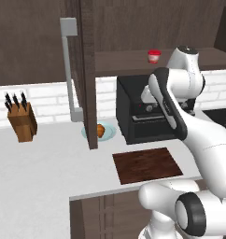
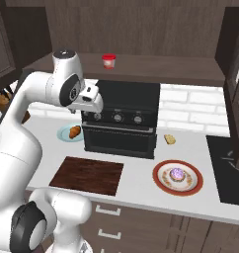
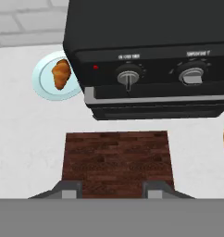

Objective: From the different types of pastries on the counter, select a croissant and place it on the cutting board. Then retrieve a jar of jam from the cabinet and place it alongside the croissant on the cutting board.

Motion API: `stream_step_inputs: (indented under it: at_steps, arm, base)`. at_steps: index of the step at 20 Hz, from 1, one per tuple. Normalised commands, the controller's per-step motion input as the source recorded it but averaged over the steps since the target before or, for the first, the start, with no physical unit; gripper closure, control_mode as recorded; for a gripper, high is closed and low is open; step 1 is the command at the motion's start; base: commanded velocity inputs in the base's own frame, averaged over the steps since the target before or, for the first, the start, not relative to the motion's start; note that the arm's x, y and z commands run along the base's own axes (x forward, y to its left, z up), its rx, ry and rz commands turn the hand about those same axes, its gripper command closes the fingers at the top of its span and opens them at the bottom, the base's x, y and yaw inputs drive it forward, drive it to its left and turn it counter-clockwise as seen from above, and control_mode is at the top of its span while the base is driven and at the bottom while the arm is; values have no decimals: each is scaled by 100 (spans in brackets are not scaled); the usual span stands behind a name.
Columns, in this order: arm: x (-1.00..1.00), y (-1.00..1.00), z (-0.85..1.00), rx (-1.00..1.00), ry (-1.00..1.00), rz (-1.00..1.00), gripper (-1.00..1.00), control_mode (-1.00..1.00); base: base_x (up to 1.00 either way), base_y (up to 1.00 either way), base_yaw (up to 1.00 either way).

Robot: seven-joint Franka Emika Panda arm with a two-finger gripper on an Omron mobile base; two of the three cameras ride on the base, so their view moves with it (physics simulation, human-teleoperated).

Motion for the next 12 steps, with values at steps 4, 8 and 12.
stream_step_inputs:
  at_steps: [4, 8, 12]
  arm:
    - [0, 16, -3, -10, 0, -1, -100, -100]
    - [-2, 45, -12, -17, -1, -9, -100, -100]
    - [-8, 23, -12, -4, 0, -18, -100, -100]
  base:
    - [0, 0, 0]
    - [0, 0, 0]
    - [0, 0, 0]
